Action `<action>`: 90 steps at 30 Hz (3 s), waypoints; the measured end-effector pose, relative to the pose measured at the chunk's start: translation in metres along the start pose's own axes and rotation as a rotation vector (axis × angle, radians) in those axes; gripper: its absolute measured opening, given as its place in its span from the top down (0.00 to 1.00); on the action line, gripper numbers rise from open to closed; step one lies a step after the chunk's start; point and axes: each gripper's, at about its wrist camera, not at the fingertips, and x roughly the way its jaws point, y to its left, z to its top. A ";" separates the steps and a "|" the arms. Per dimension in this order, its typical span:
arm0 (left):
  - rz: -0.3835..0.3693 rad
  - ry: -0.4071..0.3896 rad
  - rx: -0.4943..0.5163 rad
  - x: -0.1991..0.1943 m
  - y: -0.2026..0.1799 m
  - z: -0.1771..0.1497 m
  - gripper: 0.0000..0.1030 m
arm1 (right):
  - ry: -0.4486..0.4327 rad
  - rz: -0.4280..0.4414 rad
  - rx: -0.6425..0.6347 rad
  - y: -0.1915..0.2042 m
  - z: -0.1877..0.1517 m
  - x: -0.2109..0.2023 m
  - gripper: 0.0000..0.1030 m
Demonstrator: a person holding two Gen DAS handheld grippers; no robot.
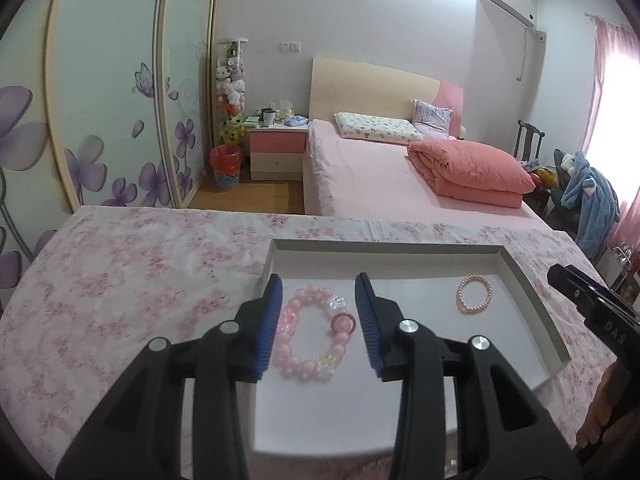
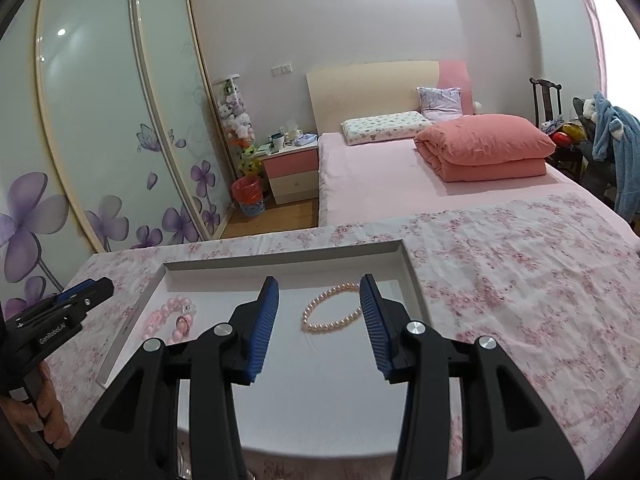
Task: Organize jewelry
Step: 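Grasp the black bead bracelet with the left gripper while the right gripper moves to the silver cuff, then grasp the silver cuff bangle with the right gripper and lift it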
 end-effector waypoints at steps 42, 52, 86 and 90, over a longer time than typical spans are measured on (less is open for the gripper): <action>-0.117 0.191 0.124 -0.106 0.020 -0.151 0.41 | 0.348 -0.082 -0.165 -0.002 -0.116 -0.020 0.34; -0.148 0.251 0.195 -0.092 0.001 -0.160 0.51 | 0.345 -0.102 -0.138 -0.010 -0.119 -0.029 0.34; -0.051 0.279 0.281 -0.072 0.001 -0.160 0.81 | 0.348 -0.099 -0.140 -0.009 -0.119 -0.029 0.30; -0.050 0.276 0.305 -0.073 -0.004 -0.162 0.89 | 0.344 -0.102 -0.136 -0.009 -0.120 -0.030 0.34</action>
